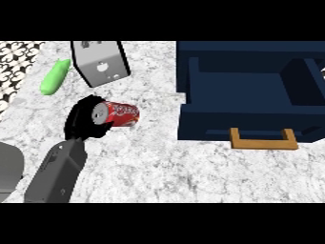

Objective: Pick up the can, place it into the drawer and close the drawer

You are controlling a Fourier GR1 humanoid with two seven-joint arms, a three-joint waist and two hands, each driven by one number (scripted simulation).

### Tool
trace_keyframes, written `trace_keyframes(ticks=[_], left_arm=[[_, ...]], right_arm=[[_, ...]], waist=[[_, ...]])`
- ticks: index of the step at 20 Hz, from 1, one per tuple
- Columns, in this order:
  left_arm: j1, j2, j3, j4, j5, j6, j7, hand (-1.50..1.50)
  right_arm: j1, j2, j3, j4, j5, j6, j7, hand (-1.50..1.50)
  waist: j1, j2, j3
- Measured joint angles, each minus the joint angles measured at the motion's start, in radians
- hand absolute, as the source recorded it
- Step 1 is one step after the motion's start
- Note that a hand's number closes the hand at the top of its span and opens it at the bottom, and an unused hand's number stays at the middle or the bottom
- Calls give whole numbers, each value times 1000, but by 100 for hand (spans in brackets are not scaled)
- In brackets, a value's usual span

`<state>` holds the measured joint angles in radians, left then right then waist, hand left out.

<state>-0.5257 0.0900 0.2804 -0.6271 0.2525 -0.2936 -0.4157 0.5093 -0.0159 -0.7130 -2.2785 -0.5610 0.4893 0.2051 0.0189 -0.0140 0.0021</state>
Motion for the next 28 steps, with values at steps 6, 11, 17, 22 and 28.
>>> trace_keyframes(ticks=[6,11,17,22,28], left_arm=[[23,-68,-89,-287,17,199,133,150],[14,-83,-189,-515,34,364,300,150],[-7,-78,-263,-723,10,495,478,150],[-93,-86,-315,-749,-21,592,549,150],[-242,-89,-352,-675,-13,686,593,150]], right_arm=[[4,3,11,-1,6,0,-6,-150],[-14,0,6,0,-5,-5,14,-150],[5,7,16,-27,-10,-13,18,-150],[-9,8,27,-35,-10,-22,29,-150],[-45,-3,26,2,6,-19,26,-150]], waist=[[-5,2,0],[-12,5,-1],[-20,9,-2],[-26,11,-2],[-33,14,-2]])
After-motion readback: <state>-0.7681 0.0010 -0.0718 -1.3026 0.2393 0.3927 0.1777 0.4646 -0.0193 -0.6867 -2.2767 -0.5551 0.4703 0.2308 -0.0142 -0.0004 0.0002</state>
